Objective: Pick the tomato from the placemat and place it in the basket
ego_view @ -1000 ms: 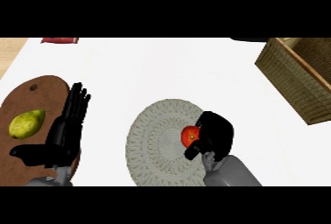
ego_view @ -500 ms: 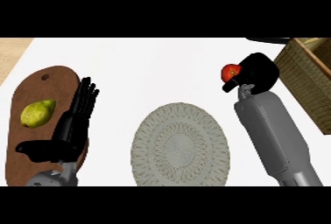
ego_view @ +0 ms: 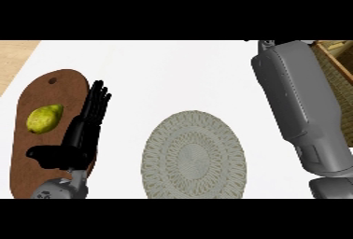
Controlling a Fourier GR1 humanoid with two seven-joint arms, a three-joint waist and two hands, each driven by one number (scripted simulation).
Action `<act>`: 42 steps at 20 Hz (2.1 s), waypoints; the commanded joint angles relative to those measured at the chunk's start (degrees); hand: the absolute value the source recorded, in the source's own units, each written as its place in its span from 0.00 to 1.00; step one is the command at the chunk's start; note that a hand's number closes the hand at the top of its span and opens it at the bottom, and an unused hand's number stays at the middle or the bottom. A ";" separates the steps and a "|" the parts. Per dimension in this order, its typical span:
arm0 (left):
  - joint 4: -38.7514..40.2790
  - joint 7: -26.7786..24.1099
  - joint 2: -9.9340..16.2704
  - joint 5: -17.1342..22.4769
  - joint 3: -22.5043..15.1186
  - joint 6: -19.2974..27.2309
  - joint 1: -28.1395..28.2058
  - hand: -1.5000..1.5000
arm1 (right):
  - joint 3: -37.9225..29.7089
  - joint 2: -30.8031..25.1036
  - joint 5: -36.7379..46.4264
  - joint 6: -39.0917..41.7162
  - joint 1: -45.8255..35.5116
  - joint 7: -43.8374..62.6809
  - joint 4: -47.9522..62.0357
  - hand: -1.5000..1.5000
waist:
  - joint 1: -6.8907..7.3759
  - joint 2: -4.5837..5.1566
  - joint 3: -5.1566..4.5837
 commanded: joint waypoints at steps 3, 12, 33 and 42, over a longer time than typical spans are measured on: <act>1.47 0.74 0.37 0.53 0.99 -0.54 -0.12 0.50 | -4.66 1.84 5.92 -7.88 -11.94 10.74 8.45 1.00 | -0.90 -0.28 -0.07; -1.64 -0.60 0.70 0.54 1.04 -0.89 4.07 0.50 | -11.66 -3.22 12.78 -3.21 -18.46 14.80 19.51 1.00 | -2.25 -0.94 -0.07; -0.52 -1.93 -0.54 -0.60 4.13 -0.04 5.81 0.50 | -18.78 -7.46 17.89 -3.76 -10.08 8.72 19.41 1.00 | -5.97 -1.86 0.04; -1.82 0.37 -1.12 -2.29 4.20 0.68 5.42 0.50 | -21.97 -8.63 14.84 -3.19 -2.45 3.58 17.25 1.00 | -6.00 -1.83 0.08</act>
